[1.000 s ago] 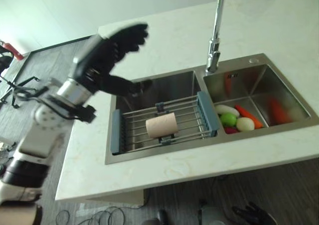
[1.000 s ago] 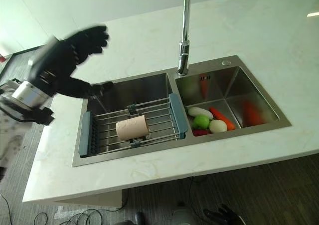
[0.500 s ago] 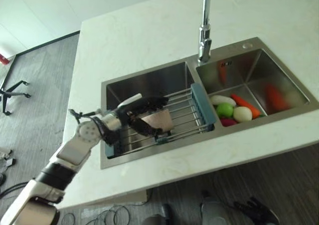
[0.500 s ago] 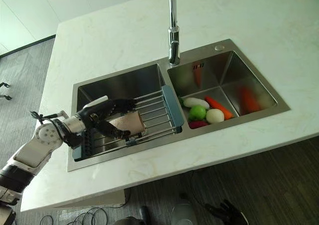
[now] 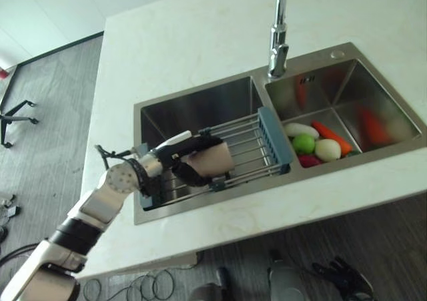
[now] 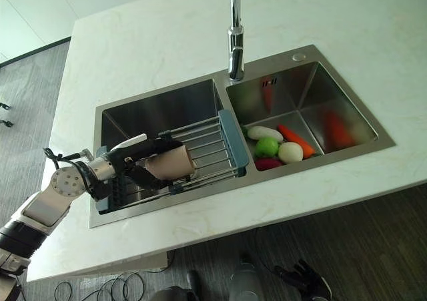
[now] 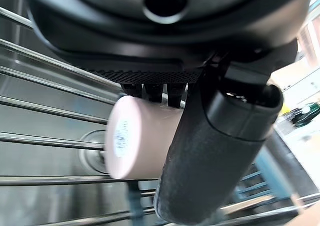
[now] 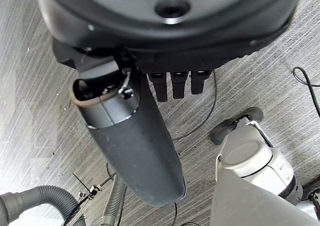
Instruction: Place the dishes in the dishwasher.
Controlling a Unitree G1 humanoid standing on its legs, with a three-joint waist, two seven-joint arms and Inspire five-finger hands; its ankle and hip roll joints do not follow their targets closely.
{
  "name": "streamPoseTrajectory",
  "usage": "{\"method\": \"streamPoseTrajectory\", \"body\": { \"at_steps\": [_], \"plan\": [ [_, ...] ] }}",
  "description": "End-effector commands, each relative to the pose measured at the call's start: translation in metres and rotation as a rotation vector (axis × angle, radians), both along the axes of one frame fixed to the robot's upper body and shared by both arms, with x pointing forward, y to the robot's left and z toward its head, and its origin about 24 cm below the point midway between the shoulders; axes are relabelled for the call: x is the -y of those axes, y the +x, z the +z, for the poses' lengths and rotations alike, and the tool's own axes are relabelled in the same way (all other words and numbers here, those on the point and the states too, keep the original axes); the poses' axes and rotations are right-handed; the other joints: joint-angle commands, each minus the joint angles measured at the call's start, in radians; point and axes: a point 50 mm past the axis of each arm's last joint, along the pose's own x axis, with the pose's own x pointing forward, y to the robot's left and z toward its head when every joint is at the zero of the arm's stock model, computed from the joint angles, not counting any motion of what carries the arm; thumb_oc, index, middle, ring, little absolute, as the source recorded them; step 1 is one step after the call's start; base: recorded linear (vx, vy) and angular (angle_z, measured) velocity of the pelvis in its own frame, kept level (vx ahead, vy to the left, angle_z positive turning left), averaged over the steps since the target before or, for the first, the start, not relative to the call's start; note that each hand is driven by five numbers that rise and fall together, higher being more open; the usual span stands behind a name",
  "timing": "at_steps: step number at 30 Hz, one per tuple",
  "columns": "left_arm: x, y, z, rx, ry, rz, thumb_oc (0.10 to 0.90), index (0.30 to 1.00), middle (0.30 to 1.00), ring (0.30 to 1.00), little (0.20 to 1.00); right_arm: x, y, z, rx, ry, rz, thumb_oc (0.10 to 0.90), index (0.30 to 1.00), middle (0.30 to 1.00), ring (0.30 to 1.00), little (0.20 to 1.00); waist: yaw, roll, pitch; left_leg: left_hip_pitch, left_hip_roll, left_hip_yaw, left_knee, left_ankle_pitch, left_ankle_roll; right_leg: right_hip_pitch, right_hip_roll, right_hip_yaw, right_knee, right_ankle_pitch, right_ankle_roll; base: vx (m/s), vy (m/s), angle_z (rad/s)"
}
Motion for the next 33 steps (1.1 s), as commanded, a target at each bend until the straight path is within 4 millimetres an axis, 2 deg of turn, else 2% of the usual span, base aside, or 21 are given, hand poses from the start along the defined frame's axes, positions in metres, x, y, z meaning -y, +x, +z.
{"method": "streamPoseTrajectory", "body": {
  "at_steps": [1, 7, 8, 9, 13, 15, 17, 20, 21, 23, 24, 27, 28, 29, 30, 33],
  "plan": [
    [-0.005, 0.008, 0.054, 0.264, -0.01, 0.004, 0.8, 0.9, 0.9, 0.9, 0.9, 0.009, 0.011, 0.012, 0.13, -0.019, -0.032, 0.8, 0.9, 0.9, 0.9, 0.9, -0.022, -0.024, -0.041, -0.054, -0.022, -0.077, 0.167, -0.175, 0.032, 0.045, -0.057, -0.026, -0.062, -0.041, 0.082, 0.0, 0.0, 0.0],
    [0.008, 0.012, 0.044, 0.208, 0.11, -0.05, 0.8, 0.9, 0.9, 0.9, 0.9, 0.006, 0.018, 0.013, 0.148, -0.017, -0.025, 0.8, 0.9, 0.9, 0.9, 0.9, -0.036, -0.03, -0.019, -0.067, -0.023, -0.075, 0.167, -0.179, 0.039, 0.023, -0.058, -0.02, -0.062, -0.028, 0.089, 0.0, -0.036, 0.01],
    [0.014, 0.015, 0.04, 0.201, 0.127, -0.058, 0.461, 0.392, 0.392, 0.392, 0.392, 0.005, 0.02, 0.014, 0.152, -0.013, -0.023, 0.8, 0.9, 0.9, 0.9, 0.9, -0.042, -0.032, -0.013, -0.07, -0.022, -0.073, 0.167, -0.181, 0.041, 0.017, -0.058, -0.016, -0.062, -0.025, 0.091, 0.0, -0.068, 0.05],
    [0.018, 0.017, 0.038, 0.199, 0.144, -0.067, 0.4, 0.3, 0.3, 0.3, 0.3, 0.004, 0.022, 0.014, 0.153, -0.011, -0.022, 0.8, 0.9, 0.9, 0.9, 0.9, -0.047, -0.032, -0.01, -0.071, -0.023, -0.072, 0.167, -0.183, 0.042, 0.013, -0.056, -0.013, -0.062, -0.024, 0.092, 0.0, -0.045, 0.04],
    [0.034, 0.02, 0.042, 0.261, 0.135, -0.09, 0.4, 0.3, 0.3, 0.3, 0.3, 0.001, 0.026, 0.013, 0.152, -0.005, -0.015, 0.8, 0.9, 0.9, 0.9, 0.9, -0.059, -0.034, 0.0, -0.079, -0.025, -0.07, 0.167, -0.186, 0.045, 0.0, -0.054, -0.005, -0.062, -0.018, 0.095, -0.01, 0.001, -0.01],
    [0.039, 0.02, 0.05, 0.342, 0.094, -0.088, 0.4, 0.3, 0.3, 0.3, 0.3, -0.001, 0.023, 0.011, 0.142, -0.007, -0.016, 0.8, 0.9, 0.9, 0.9, 0.9, -0.063, -0.033, 0.002, -0.081, -0.026, -0.07, 0.167, -0.189, 0.045, -0.003, -0.053, -0.003, -0.062, -0.018, 0.095, -0.02, 0.021, -0.07],
    [0.039, 0.019, 0.057, 0.401, 0.049, -0.073, 0.4, 0.3, 0.3, 0.3, 0.3, -0.003, 0.02, 0.009, 0.13, -0.006, -0.026, 0.8, 0.9, 0.9, 0.9, 0.9, -0.062, -0.031, -0.002, -0.079, -0.025, -0.07, 0.167, -0.19, 0.044, -0.001, -0.054, -0.004, -0.062, -0.021, 0.095, 0.0, 0.028, -0.05],
    [0.03, 0.01, 0.087, 0.573, -0.133, -0.018, 0.4, 0.3, 0.3, 0.3, 0.3, -0.007, 0.009, 0.003, 0.092, 0.005, -0.042, 0.8, 0.9, 0.9, 0.9, 0.9, -0.042, -0.034, -0.019, -0.07, -0.025, -0.079, 0.167, -0.195, 0.045, 0.012, -0.058, -0.017, -0.062, -0.03, 0.092, 0.01, -0.002, 0.01],
    [0.029, 0.009, 0.088, 0.582, -0.143, -0.014, 0.4, 0.3, 0.3, 0.3, 0.3, -0.007, 0.009, 0.003, 0.09, 0.004, -0.04, 0.8, 0.9, 0.9, 0.9, 0.9, -0.043, -0.034, -0.02, -0.069, -0.025, -0.079, 0.167, -0.195, 0.045, 0.014, -0.058, -0.018, -0.062, -0.031, 0.092, 0.03, -0.022, 0.05],
    [0.018, 0.001, 0.101, 0.672, -0.236, 0.034, 0.4, 0.3, 0.3, 0.3, 0.3, -0.011, 0.003, -0.001, 0.063, 0.009, -0.036, 0.8, 0.9, 0.9, 0.9, 0.9, -0.024, -0.036, -0.031, -0.06, -0.024, -0.088, 0.167, -0.196, 0.046, 0.026, -0.061, -0.028, -0.062, -0.039, 0.088, 0.04, -0.062, 0.12],
    [0.003, -0.008, 0.109, 0.759, -0.318, 0.093, 0.4, 0.3, 0.3, 0.3, 0.3, -0.015, -0.001, -0.005, 0.033, 0.014, -0.017, 0.8, 0.9, 0.9, 0.9, 0.9, 0.0, -0.04, -0.041, -0.051, -0.022, -0.097, 0.167, -0.194, 0.045, 0.039, -0.064, -0.041, -0.062, -0.047, 0.082, 0.05, -0.103, 0.12],
    [-0.025, -0.025, 0.114, 0.896, -0.416, 0.206, 0.4, 0.3, 0.3, 0.3, 0.3, -0.02, -0.006, -0.008, -0.003, 0.018, 0.016, 0.8, 0.9, 0.9, 0.9, 0.9, 0.042, -0.046, -0.053, -0.04, -0.017, -0.116, 0.167, -0.184, 0.039, 0.061, -0.067, -0.064, -0.062, -0.064, 0.069, 0.04, -0.145, 0.28],
    [-0.043, -0.037, 0.111, 0.97, -0.456, 0.293, 0.4, 0.3, 0.3, 0.3, 0.3, -0.023, -0.006, -0.01, -0.017, 0.019, 0.042, 0.8, 0.9, 0.9, 0.9, 0.9, 0.072, -0.049, -0.058, -0.04, -0.011, -0.126, 0.167, -0.171, 0.029, 0.078, -0.066, -0.086, -0.062, -0.078, 0.058, 0.03, -0.21, 0.51],
    [-0.053, -0.043, 0.11, 1.004, -0.484, 0.344, 0.4, 0.3, 0.3, 0.3, 0.3, -0.024, -0.006, -0.01, -0.024, 0.018, 0.06, 0.8, 0.9, 0.9, 0.9, 0.9, 0.088, -0.05, -0.058, -0.043, -0.007, -0.13, 0.167, -0.162, 0.024, 0.087, -0.066, -0.1, -0.062, -0.084, 0.053, -0.01, -0.249, 0.65],
    [-0.074, -0.058, 0.107, 1.1, -0.535, 0.462, 0.4, 0.3, 0.3, 0.3, 0.3, -0.027, -0.003, -0.011, -0.053, 0.015, 0.105, 0.8, 0.9, 0.9, 0.9, 0.9, 0.123, -0.043, -0.057, -0.067, 0.013, -0.142, 0.167, -0.132, 0.001, 0.108, -0.058, -0.137, -0.062, -0.105, 0.039, -0.06, -0.184, 0.67],
    [-0.092, -0.076, 0.107, 1.212, -0.546, 0.564, 0.4, 0.3, 0.3, 0.3, 0.3, -0.029, -0.005, -0.013, -0.079, 0.022, 0.097, 0.8, 0.9, 0.9, 0.9, 0.9, 0.154, -0.026, -0.054, -0.117, 0.04, -0.146, 0.167, -0.086, -0.035, 0.126, -0.045, -0.182, -0.062, -0.126, 0.029, -0.14, -0.107, 0.78]
  ]
}}
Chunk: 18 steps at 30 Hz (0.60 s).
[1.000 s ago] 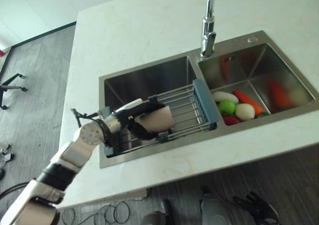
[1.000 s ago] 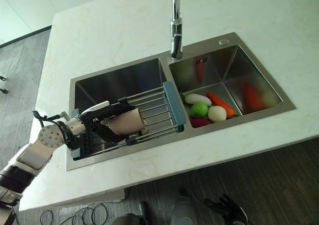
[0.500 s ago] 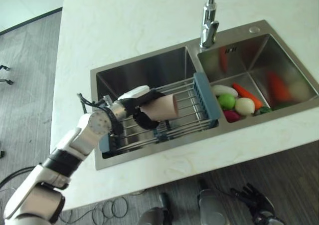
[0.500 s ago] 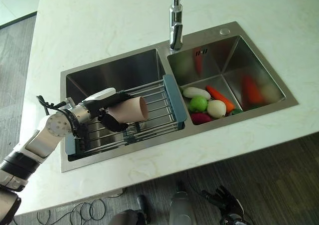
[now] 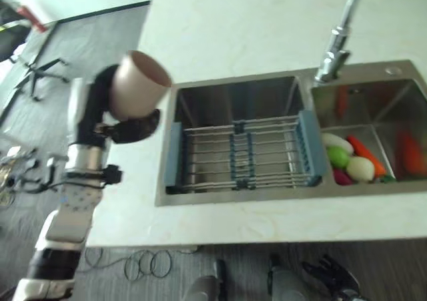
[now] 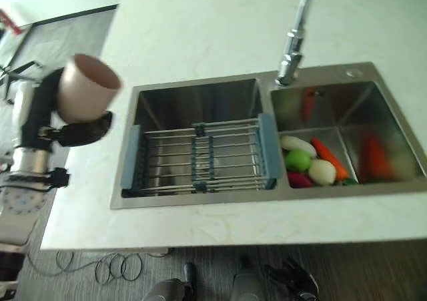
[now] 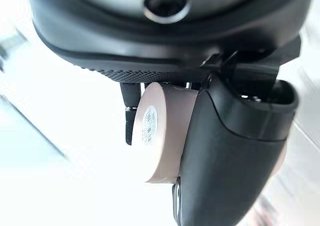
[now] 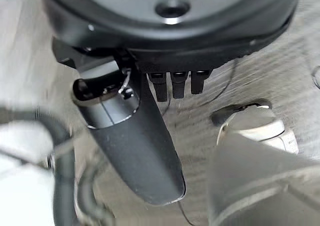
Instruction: Place the dishes in the dishwasher.
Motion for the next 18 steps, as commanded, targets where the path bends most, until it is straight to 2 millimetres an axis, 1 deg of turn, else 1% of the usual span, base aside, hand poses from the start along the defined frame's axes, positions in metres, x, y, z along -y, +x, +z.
{"method": "streamPoseTrajectory", "body": {
  "at_steps": [1, 3, 5, 6, 7, 9, 10, 11, 12, 13, 14, 15, 16, 17, 18],
  "plan": [
    [0.0, -0.02, 0.066, 0.437, 0.033, 0.0, 0.4, 0.3, 0.3, 0.3, 0.3, 0.0, -0.012, -0.004, -0.027, -0.008, -0.049, 0.8, 0.9, 0.9, 0.9, 0.9, -0.023, -0.016, -0.054, -0.099, 0.046, 0.044, 0.164, -0.118, -0.028, 0.051, -0.023, -0.049, -0.065, -0.106, 0.032, -0.22, -0.083, 0.68],
    [-0.005, -0.026, 0.065, 0.473, 0.034, 0.044, 0.4, 0.3, 0.3, 0.3, 0.3, 0.004, -0.013, -0.003, -0.027, -0.011, -0.079, 0.8, 0.9, 0.9, 0.9, 0.9, -0.025, -0.024, -0.058, -0.093, 0.046, 0.077, 0.164, -0.117, -0.022, 0.046, -0.041, -0.071, -0.065, -0.107, 0.027, -0.25, -0.032, 1.43],
    [-0.009, -0.032, 0.063, 0.51, 0.037, 0.078, 0.4, 0.3, 0.3, 0.3, 0.3, 0.009, -0.016, -0.002, -0.023, -0.021, -0.138, 0.8, 0.9, 0.9, 0.9, 0.9, -0.026, -0.046, -0.063, -0.055, 0.031, 0.117, 0.164, -0.127, -0.003, 0.032, -0.082, -0.084, -0.065, -0.09, 0.021, -0.33, 0.056, 1.63],
    [-0.013, -0.037, 0.06, 0.524, 0.039, 0.11, 0.4, 0.3, 0.3, 0.3, 0.3, 0.013, -0.019, -0.001, -0.023, -0.027, -0.166, 0.8, 0.9, 0.9, 0.9, 0.9, -0.028, -0.053, -0.067, -0.03, 0.021, 0.119, 0.164, -0.124, 0.003, 0.023, -0.099, -0.088, -0.065, -0.081, 0.019, -0.37, 0.132, 0.93],
    [-0.016, -0.04, 0.06, 0.531, 0.033, 0.131, 0.4, 0.3, 0.3, 0.3, 0.3, 0.016, -0.021, -0.001, -0.021, -0.03, -0.185, 0.8, 0.9, 0.9, 0.9, 0.9, -0.028, -0.053, -0.071, -0.015, 0.021, 0.122, 0.164, -0.116, 0.003, 0.017, -0.108, -0.09, -0.065, -0.078, 0.017, -0.43, 0.256, 1.05],
    [-0.028, -0.047, 0.059, 0.545, -0.01, 0.171, 0.4, 0.3, 0.3, 0.3, 0.3, 0.026, -0.026, 0.003, -0.013, -0.048, -0.218, 0.8, 0.9, 0.9, 0.9, 0.9, -0.029, -0.036, -0.088, 0.007, 0.046, 0.127, 0.166, -0.079, -0.019, 0.003, -0.127, -0.107, -0.065, -0.076, 0.016, -0.43, 0.334, 1.15],
    [-0.031, -0.047, 0.06, 0.548, -0.031, 0.169, 0.4, 0.3, 0.3, 0.3, 0.3, 0.031, -0.026, 0.005, -0.006, -0.058, -0.231, 0.8, 0.9, 0.9, 0.9, 0.9, -0.029, -0.027, -0.096, 0.012, 0.061, 0.131, 0.164, -0.064, -0.032, -0.005, -0.141, -0.114, -0.065, -0.074, 0.022, -0.32, 0.275, 0.91],
    [-0.032, -0.047, 0.06, 0.549, -0.041, 0.167, 0.4, 0.3, 0.3, 0.3, 0.3, 0.034, -0.026, 0.006, -0.003, -0.064, -0.24, 0.8, 0.9, 0.9, 0.9, 0.9, -0.032, -0.021, -0.101, 0.012, 0.067, 0.13, 0.164, -0.061, -0.037, -0.01, -0.146, -0.121, -0.065, -0.071, 0.025, -0.42, 0.41, 0.98],
    [-0.034, -0.045, 0.059, 0.543, -0.063, 0.172, 0.4, 0.3, 0.3, 0.3, 0.3, 0.039, -0.023, 0.009, 0.007, -0.082, -0.238, 0.8, 0.9, 0.9, 0.9, 0.9, -0.031, -0.006, -0.108, 0.01, 0.067, 0.126, 0.164, -0.079, -0.045, -0.023, -0.164, -0.122, -0.065, -0.059, 0.04, -0.41, 0.445, 1.1],
    [-0.035, -0.044, 0.058, 0.536, -0.075, 0.176, 0.4, 0.3, 0.3, 0.3, 0.3, 0.043, -0.02, 0.012, 0.015, -0.092, -0.236, 0.8, 0.9, 0.9, 0.9, 0.9, -0.033, 0.005, -0.112, 0.004, 0.057, 0.122, 0.164, -0.103, -0.043, -0.031, -0.175, -0.124, -0.065, -0.05, 0.051, -0.47, 0.517, 1.08],
    [-0.035, -0.043, 0.057, 0.525, -0.063, 0.194, 0.4, 0.3, 0.3, 0.3, 0.3, 0.046, -0.017, 0.014, 0.02, -0.101, -0.238, 0.8, 0.9, 0.9, 0.9, 0.9, -0.032, 0.009, -0.112, 0.001, 0.044, 0.121, 0.164, -0.133, -0.04, -0.037, -0.192, -0.123, -0.065, -0.036, 0.067, -0.51, 0.582, 1.27],
    [-0.039, -0.04, 0.051, 0.441, 0.008, 0.245, 0.4, 0.3, 0.3, 0.3, 0.3, 0.047, -0.011, 0.015, 0.023, -0.102, -0.251, 0.8, 0.9, 0.9, 0.9, 0.9, -0.031, 0.009, -0.114, 0.007, -0.004, 0.108, 0.164, -0.205, -0.018, -0.062, -0.229, -0.111, -0.065, 0.011, 0.108, -0.6, 0.613, 1.11],
    [-0.042, -0.037, 0.051, 0.372, -0.029, 0.176, 0.4, 0.3, 0.3, 0.3, 0.3, 0.038, -0.01, 0.01, 0.013, -0.056, -0.298, 0.8, 0.9, 0.9, 0.9, 0.9, -0.008, -0.006, -0.113, 0.014, -0.047, 0.085, 0.164, -0.245, 0.012, -0.078, -0.265, -0.11, -0.065, 0.059, 0.139, -0.57, 0.598, 1.04],
    [-0.041, -0.033, 0.052, 0.339, -0.038, 0.149, 0.4, 0.3, 0.3, 0.3, 0.3, 0.03, -0.01, 0.006, 0.0, -0.044, -0.279, 0.8, 0.9, 0.9, 0.9, 0.9, 0.001, -0.017, -0.107, 0.025, -0.068, 0.07, 0.164, -0.271, 0.036, -0.071, -0.288, -0.101, -0.065, 0.084, 0.154, -0.36, 0.313, 0.55],
    [-0.041, -0.032, 0.052, 0.335, -0.039, 0.144, 0.4, 0.3, 0.3, 0.3, 0.3, 0.029, -0.009, 0.006, 0.0, -0.043, -0.276, 0.8, 0.9, 0.9, 0.9, 0.9, 0.001, -0.022, -0.105, 0.023, -0.075, 0.068, 0.164, -0.267, 0.04, -0.074, -0.294, -0.097, -0.065, 0.093, 0.154, -0.14, 0.134, 0.81]
  ]
}}
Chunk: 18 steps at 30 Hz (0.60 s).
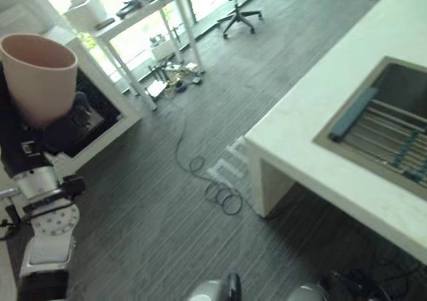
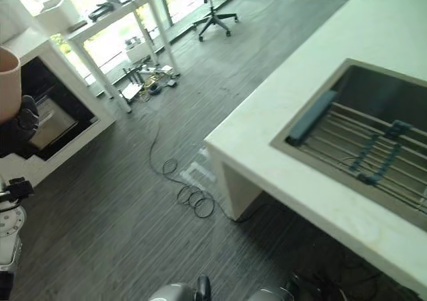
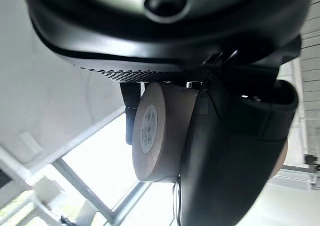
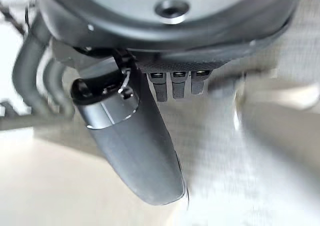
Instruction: Place the dishes in the dishwasher.
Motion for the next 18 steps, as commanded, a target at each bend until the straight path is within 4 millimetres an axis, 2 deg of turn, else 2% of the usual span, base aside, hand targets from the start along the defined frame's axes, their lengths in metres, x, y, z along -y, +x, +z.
{"method": "streamPoseTrajectory", "body": {
  "at_steps": [1, 2, 3, 4, 5, 6, 8, 9, 12, 14, 16, 18],
  "plan": [
    [-0.007, -0.009, 0.057, 0.205, 0.045, -0.035, 0.4, 0.3, 0.3, 0.3, 0.3, 0.003, -0.005, 0.001, -0.007, -0.033, 0.007, 0.8, 0.9, 0.9, 0.9, 0.9, -0.044, 0.012, -0.023, 0.184, 0.047, -0.066, -0.086, -0.139, -0.054, -0.011, 0.112, 0.011, -0.032, -0.122, 0.035, -0.12, 0.164, 0.77],
    [0.0, 0.001, 0.057, 0.173, 0.044, -0.121, 0.4, 0.3, 0.3, 0.3, 0.3, -0.008, -0.003, -0.003, 0.006, -0.02, 0.025, 0.8, 0.9, 0.9, 0.9, 0.9, -0.06, 0.002, -0.008, 0.187, 0.02, -0.112, -0.086, -0.142, -0.025, 0.001, 0.133, 0.095, -0.032, -0.111, 0.03, -0.08, 0.311, 1.89],
    [0.011, 0.01, 0.049, 0.136, 0.046, -0.215, 0.4, 0.3, 0.3, 0.3, 0.3, -0.013, -0.005, -0.005, 0.013, -0.011, 0.032, 0.8, 0.9, 0.9, 0.9, 0.9, -0.082, 0.0, -0.004, 0.182, 0.0, -0.154, -0.086, -0.125, -0.005, 0.057, 0.246, 0.151, -0.032, -0.172, 0.01, -0.08, 0.469, 4.14],
    [0.017, 0.012, 0.042, 0.119, 0.048, -0.237, 0.4, 0.3, 0.3, 0.3, 0.3, -0.016, -0.006, -0.005, 0.026, 0.009, 0.051, 0.8, 0.9, 0.9, 0.9, 0.9, -0.086, 0.002, -0.003, 0.186, 0.006, -0.147, -0.086, -0.116, 0.007, 0.101, 0.309, 0.108, -0.032, -0.201, -0.021, 0.03, 0.373, 3.93],
    [0.021, 0.012, 0.041, 0.122, 0.056, -0.247, 0.4, 0.3, 0.3, 0.3, 0.3, -0.017, -0.005, -0.005, 0.03, 0.019, 0.065, 0.8, 0.9, 0.9, 0.9, 0.9, -0.089, 0.004, 0.0, 0.189, 0.009, -0.148, -0.086, -0.115, 0.013, 0.109, 0.328, 0.094, -0.032, -0.204, -0.031, 0.09, 0.26, 2.46],
    [0.027, 0.012, 0.041, 0.127, 0.07, -0.258, 0.4, 0.3, 0.3, 0.3, 0.3, -0.019, -0.005, -0.006, 0.035, 0.027, 0.084, 0.8, 0.9, 0.9, 0.9, 0.9, -0.096, 0.003, 0.007, 0.193, 0.009, -0.152, -0.086, -0.118, 0.021, 0.109, 0.353, 0.087, -0.032, -0.203, -0.042, 0.12, 0.122, -0.41],
    [0.036, 0.014, 0.041, 0.135, 0.084, -0.269, 0.4, 0.3, 0.3, 0.3, 0.3, -0.021, -0.004, -0.005, 0.044, 0.036, 0.107, 0.8, 0.9, 0.9, 0.9, 0.9, -0.107, -0.004, 0.021, 0.203, -0.001, -0.154, -0.086, -0.126, 0.031, 0.097, 0.382, 0.087, -0.032, -0.208, -0.057, 0.21, 0.079, -0.33],
    [0.047, 0.017, 0.042, 0.139, 0.098, -0.3, 0.4, 0.3, 0.3, 0.3, 0.3, -0.021, -0.004, -0.005, 0.054, 0.048, 0.12, 0.8, 0.9, 0.9, 0.9, 0.9, -0.121, -0.023, 0.032, 0.217, -0.03, -0.158, -0.086, -0.14, 0.042, 0.067, 0.406, 0.118, -0.032, -0.202, -0.056, 0.31, 0.033, 0.04],
    [0.054, 0.018, 0.042, 0.132, 0.107, -0.309, 0.4, 0.3, 0.3, 0.3, 0.3, -0.024, 0.0, -0.005, 0.056, 0.057, 0.157, 0.8, 0.9, 0.9, 0.9, 0.9, -0.123, -0.036, 0.038, 0.243, -0.058, -0.163, -0.086, -0.158, 0.052, 0.014, 0.411, 0.118, -0.032, -0.168, -0.041, 0.34, 0.03, 0.56],
    [0.054, 0.018, 0.041, 0.122, 0.123, -0.302, 0.4, 0.3, 0.3, 0.3, 0.3, -0.027, 0.004, -0.005, 0.052, 0.063, 0.185, 0.8, 0.9, 0.9, 0.9, 0.9, -0.118, -0.036, 0.039, 0.259, -0.06, -0.158, -0.086, -0.164, 0.052, -0.007, 0.42, 0.087, -0.032, -0.15, -0.043, 0.36, 0.009, 0.26],
    [0.055, 0.018, 0.041, 0.112, 0.143, -0.297, 0.4, 0.3, 0.3, 0.3, 0.3, -0.026, 0.006, -0.005, 0.038, 0.065, 0.22, 0.8, 0.9, 0.9, 0.9, 0.9, -0.113, -0.03, 0.036, 0.276, -0.05, -0.156, -0.086, -0.156, 0.041, 0.016, 0.428, 0.061, -0.032, -0.168, -0.064, 0.42, -0.031, 0.03],
    [0.063, 0.02, 0.04, 0.107, 0.152, -0.318, 0.4, 0.3, 0.3, 0.3, 0.3, -0.024, 0.006, -0.004, 0.025, 0.056, 0.223, 0.8, 0.9, 0.9, 0.9, 0.9, -0.119, -0.026, 0.033, 0.308, -0.037, -0.175, -0.086, -0.132, 0.016, 0.037, 0.44, 0.086, -0.032, -0.185, -0.086, 0.48, -0.044, 0.32]
  ]
}}
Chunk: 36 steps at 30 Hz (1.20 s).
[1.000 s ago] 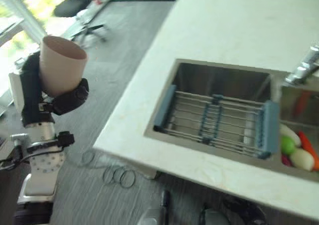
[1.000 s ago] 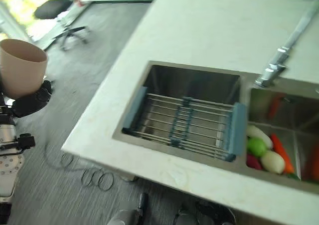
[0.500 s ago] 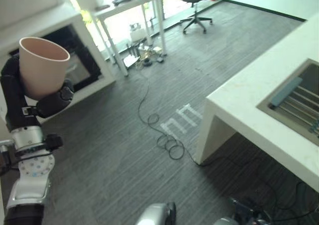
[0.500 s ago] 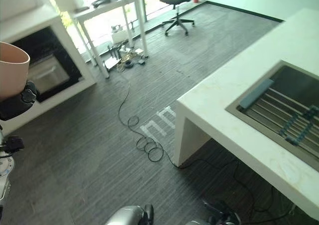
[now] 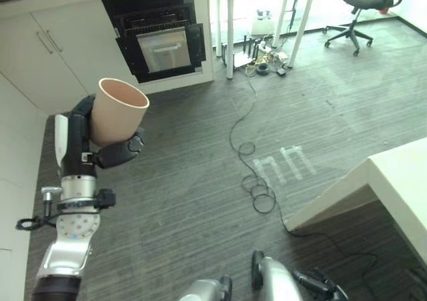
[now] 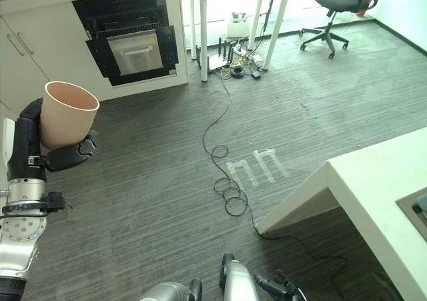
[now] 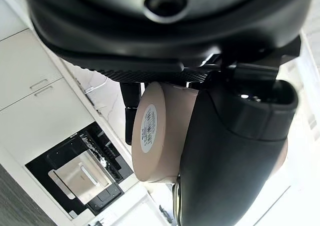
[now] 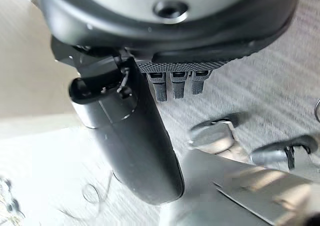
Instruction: Place the dishes in the dishwasher.
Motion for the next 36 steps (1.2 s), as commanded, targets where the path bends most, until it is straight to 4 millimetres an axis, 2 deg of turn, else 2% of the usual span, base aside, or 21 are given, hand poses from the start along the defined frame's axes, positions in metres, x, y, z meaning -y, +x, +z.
{"method": "streamPoseTrajectory", "body": {
  "at_steps": [1, 2, 3, 4, 6, 9, 13, 15, 17, 18, 20, 21, 22, 24, 25, 26, 30, 31, 33, 35, 36],
  "plan": [
    [0.028, 0.005, 0.066, 0.329, 0.077, -0.112, 0.4, 0.3, 0.3, 0.3, 0.3, 0.023, 0.018, 0.012, 0.044, -0.078, 0.056, 0.8, 0.9, 0.9, 0.9, 0.9, -0.032, 0.003, -0.053, 0.076, 0.085, 0.044, 0.063, 0.036, -0.12, 0.17, 0.001, 0.011, -0.115, -0.025, 0.04, 0.53, -0.047, 0.63],
    [0.032, 0.003, 0.064, 0.335, 0.073, -0.122, 0.4, 0.3, 0.3, 0.3, 0.3, 0.025, 0.021, 0.014, 0.053, -0.091, 0.075, 0.8, 0.9, 0.9, 0.9, 0.9, -0.029, 0.004, -0.044, 0.022, 0.099, 0.05, 0.228, 0.142, -0.166, 0.192, -0.002, 0.015, -0.115, -0.043, 0.024, 0.46, -0.035, 0.65],
    [0.033, 0.002, 0.063, 0.337, 0.072, -0.12, 0.4, 0.3, 0.3, 0.3, 0.3, 0.026, 0.022, 0.015, 0.057, -0.097, 0.09, 0.8, 0.9, 0.9, 0.9, 0.9, -0.03, 0.007, -0.043, -0.008, 0.098, 0.047, 0.288, 0.159, -0.176, 0.196, -0.001, 0.016, -0.115, -0.047, 0.019, 0.39, -0.036, 0.49],
    [0.032, -0.001, 0.06, 0.337, 0.063, -0.118, 0.4, 0.3, 0.3, 0.3, 0.3, 0.029, 0.024, 0.017, 0.064, -0.112, 0.112, 0.8, 0.9, 0.9, 0.9, 0.9, -0.019, -0.005, -0.032, -0.09, 0.071, 0.066, 0.471, 0.2, -0.197, 0.221, -0.011, 0.029, -0.115, -0.055, 0.006, 0.32, -0.061, 0.4],
    [0.027, -0.006, 0.062, 0.343, 0.054, -0.133, 0.4, 0.3, 0.3, 0.3, 0.3, 0.034, 0.026, 0.02, 0.086, -0.119, 0.106, 0.8, 0.9, 0.9, 0.9, 0.9, 0.003, -0.015, -0.013, -0.274, 0.071, 0.114, 0.638, 0.171, -0.185, 0.247, -0.011, 0.042, -0.115, -0.069, -0.007, 0.36, -0.066, 0.07],
    [0.023, -0.009, 0.065, 0.353, 0.058, -0.149, 0.4, 0.3, 0.3, 0.3, 0.3, 0.036, 0.029, 0.022, 0.091, -0.118, 0.112, 0.8, 0.9, 0.9, 0.9, 0.9, 0.025, -0.01, -0.006, -0.294, 0.117, 0.148, 0.383, 0.149, -0.156, 0.268, -0.002, 0.043, -0.115, -0.096, 0.004, 0.39, 0.107, -0.32],
    [0.024, -0.014, 0.063, 0.377, 0.046, -0.136, 0.4, 0.3, 0.3, 0.3, 0.3, 0.034, 0.021, 0.016, 0.004, -0.113, 0.112, 0.8, 0.9, 0.9, 0.9, 0.9, 0.095, -0.005, 0.02, -0.394, 0.134, 0.128, 0.015, 0.322, -0.212, 0.359, 0.032, 0.089, -0.115, -0.167, 0.008, 0.53, 0.258, -0.46],
    [0.026, -0.014, 0.061, 0.386, 0.042, -0.137, 0.4, 0.3, 0.3, 0.3, 0.3, 0.032, 0.005, 0.008, -0.098, -0.068, 0.089, 0.8, 0.9, 0.9, 0.9, 0.9, 0.111, 0.0, 0.017, -0.451, 0.145, 0.134, 0.015, 0.336, -0.228, 0.405, 0.036, 0.083, -0.115, -0.198, 0.003, 0.62, 0.314, -1.13],
    [0.025, -0.014, 0.056, 0.393, 0.039, -0.138, 0.4, 0.3, 0.3, 0.3, 0.3, 0.022, -0.014, -0.001, -0.171, 0.13, -0.065, 0.8, 0.9, 0.9, 0.9, 0.9, 0.104, 0.019, -0.002, -0.408, 0.143, 0.119, 0.015, 0.297, -0.216, 0.432, 0.041, 0.082, -0.115, -0.216, 0.01, 0.56, 0.329, -0.97],
    [0.025, -0.014, 0.051, 0.379, 0.047, -0.151, 0.4, 0.3, 0.3, 0.3, 0.3, 0.012, -0.026, -0.007, -0.18, 0.197, -0.133, 0.8, 0.9, 0.9, 0.9, 0.9, 0.098, 0.02, -0.037, -0.324, 0.112, 0.098, 0.015, 0.218, -0.175, 0.489, 0.023, 0.091, -0.115, -0.215, 0.035, 0.6, 0.348, -0.48],
    [0.029, -0.013, 0.054, 0.377, 0.062, -0.17, 0.4, 0.3, 0.3, 0.3, 0.3, 0.007, -0.026, -0.008, -0.168, 0.173, -0.101, 0.8, 0.9, 0.9, 0.9, 0.9, 0.092, 0.025, -0.057, -0.285, 0.105, 0.089, 0.015, 0.182, -0.148, 0.521, 0.013, 0.075, -0.096, -0.161, 0.05, 0.44, 0.284, 0.14],
    [0.031, -0.01, 0.056, 0.377, 0.071, -0.179, 0.4, 0.3, 0.3, 0.3, 0.3, 0.003, -0.024, -0.009, -0.154, 0.154, -0.086, 0.8, 0.9, 0.9, 0.9, 0.9, 0.081, 0.036, -0.061, -0.252, 0.101, 0.084, 0.015, 0.155, -0.123, 0.498, 0.0, 0.053, 0.007, -0.108, 0.069, 0.36, 0.386, 0.62],
    [0.033, -0.006, 0.063, 0.378, 0.084, -0.179, 0.4, 0.3, 0.3, 0.3, 0.3, 0.0, -0.018, -0.008, -0.111, 0.123, -0.092, 0.8, 0.9, 0.9, 0.9, 0.9, 0.062, 0.049, -0.063, -0.206, 0.086, 0.083, 0.015, 0.117, -0.08, 0.413, -0.018, 0.02, 0.217, -0.012, 0.109, 0.32, 0.409, 0.6],
    [0.031, -0.002, 0.068, 0.366, 0.085, -0.162, 0.4, 0.3, 0.3, 0.3, 0.3, -0.001, -0.011, -0.006, -0.068, 0.094, -0.064, 0.8, 0.9, 0.9, 0.9, 0.9, 0.046, 0.065, -0.064, -0.161, 0.081, 0.079, 0.015, 0.085, -0.047, 0.308, -0.036, -0.006, 0.408, 0.06, 0.119, 0.33, 0.356, 0.27],
    [0.026, 0.0, 0.07, 0.355, 0.09, -0.14, 0.4, 0.3, 0.3, 0.3, 0.3, 0.0, 0.0, -0.001, -0.022, 0.028, 0.057, 0.8, 0.9, 0.9, 0.9, 0.9, 0.022, 0.073, -0.057, -0.113, 0.078, 0.068, 0.015, 0.054, -0.027, 0.194, -0.021, -0.021, 0.405, 0.042, 0.088, 0.47, 0.186, -0.05],
    [0.024, 0.0, 0.07, 0.351, 0.1, -0.124, 0.4, 0.3, 0.3, 0.3, 0.3, 0.001, 0.006, 0.001, -0.003, 0.006, 0.104, 0.8, 0.9, 0.9, 0.9, 0.9, 0.01, 0.065, -0.052, -0.09, 0.069, 0.056, 0.015, 0.031, -0.018, 0.16, -0.019, -0.041, 0.288, 0.031, 0.082, 0.44, 0.068, 0.01],
    [0.026, 0.001, 0.074, 0.364, 0.098, -0.105, 0.4, 0.3, 0.3, 0.3, 0.3, 0.008, 0.015, 0.006, 0.026, 0.0, 0.103, 0.8, 0.9, 0.9, 0.9, 0.9, -0.008, 0.038, -0.041, -0.032, 0.046, 0.018, 0.015, -0.036, -0.017, 0.119, -0.05, -0.066, -0.024, 0.065, 0.09, 0.33, -0.15, 0.41],
    [0.029, 0.002, 0.078, 0.378, 0.1, -0.098, 0.4, 0.3, 0.3, 0.3, 0.3, 0.012, 0.019, 0.008, 0.033, 0.0, 0.094, 0.8, 0.9, 0.9, 0.9, 0.9, -0.022, 0.02, -0.033, 0.004, 0.031, -0.01, 0.015, -0.075, -0.024, 0.078, -0.069, -0.028, -0.115, 0.081, 0.113, 0.41, -0.227, 0.39],
    [0.032, 0.003, 0.084, 0.403, 0.147, -0.075, 0.4, 0.3, 0.3, 0.3, 0.3, 0.016, 0.022, 0.009, 0.031, -0.006, 0.083, 0.8, 0.9, 0.9, 0.9, 0.9, -0.035, -0.006, -0.038, 0.051, 0.011, -0.06, 0.015, -0.132, -0.027, 0.0, -0.102, 0.076, -0.115, 0.116, 0.151, 0.53, -0.294, 0.12],
    [0.029, 0.002, 0.087, 0.416, 0.174, -0.066, 0.4, 0.3, 0.3, 0.3, 0.3, 0.018, 0.018, 0.008, 0.01, -0.009, 0.055, 0.8, 0.9, 0.9, 0.9, 0.9, -0.045, -0.007, -0.053, 0.079, 0.018, -0.096, 0.015, -0.165, -0.034, -0.011, -0.095, 0.144, -0.115, 0.132, 0.161, 0.56, -0.309, 1.02],
    [0.021, -0.003, 0.086, 0.426, 0.175, -0.035, 0.4, 0.3, 0.3, 0.3, 0.3, 0.019, 0.015, 0.007, -0.019, -0.013, 0.047, 0.8, 0.9, 0.9, 0.9, 0.9, -0.033, -0.009, -0.074, 0.101, 0.04, -0.116, 0.015, -0.168, -0.061, 0.025, -0.084, 0.145, -0.115, 0.103, 0.152, 0.52, -0.337, 1.05]
  ]
}}
